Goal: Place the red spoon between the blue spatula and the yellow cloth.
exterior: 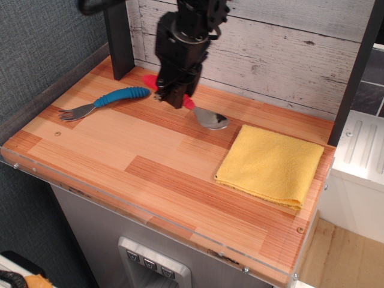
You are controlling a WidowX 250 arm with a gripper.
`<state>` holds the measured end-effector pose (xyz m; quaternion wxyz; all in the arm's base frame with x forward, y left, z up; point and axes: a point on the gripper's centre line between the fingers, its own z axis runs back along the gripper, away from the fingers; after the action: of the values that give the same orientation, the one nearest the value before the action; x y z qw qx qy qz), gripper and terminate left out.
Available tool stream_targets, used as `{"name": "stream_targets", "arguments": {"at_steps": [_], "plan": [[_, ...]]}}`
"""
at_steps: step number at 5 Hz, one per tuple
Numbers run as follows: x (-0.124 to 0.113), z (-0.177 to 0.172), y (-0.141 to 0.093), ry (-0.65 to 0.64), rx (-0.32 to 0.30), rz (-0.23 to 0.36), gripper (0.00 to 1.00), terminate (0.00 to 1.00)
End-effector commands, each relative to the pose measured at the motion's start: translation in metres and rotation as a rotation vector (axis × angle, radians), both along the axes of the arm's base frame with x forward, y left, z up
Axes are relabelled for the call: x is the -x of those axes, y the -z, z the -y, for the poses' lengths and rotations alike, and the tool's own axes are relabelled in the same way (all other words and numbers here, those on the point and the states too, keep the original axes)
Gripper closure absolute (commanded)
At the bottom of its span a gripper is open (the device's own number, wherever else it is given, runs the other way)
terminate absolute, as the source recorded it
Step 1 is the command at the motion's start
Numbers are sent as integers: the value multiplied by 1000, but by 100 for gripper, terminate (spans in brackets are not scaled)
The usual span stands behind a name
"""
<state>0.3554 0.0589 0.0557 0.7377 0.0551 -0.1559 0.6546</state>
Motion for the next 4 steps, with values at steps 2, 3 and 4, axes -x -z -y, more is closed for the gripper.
{"name": "stream_targets", "arguments": {"at_steps": [2, 3, 4], "plan": [[-20, -9, 14, -53, 45, 6, 100, 0], [-18, -10, 19, -54, 78, 2, 100, 0], [-15, -11, 26, -31, 100, 0, 100, 0]]}}
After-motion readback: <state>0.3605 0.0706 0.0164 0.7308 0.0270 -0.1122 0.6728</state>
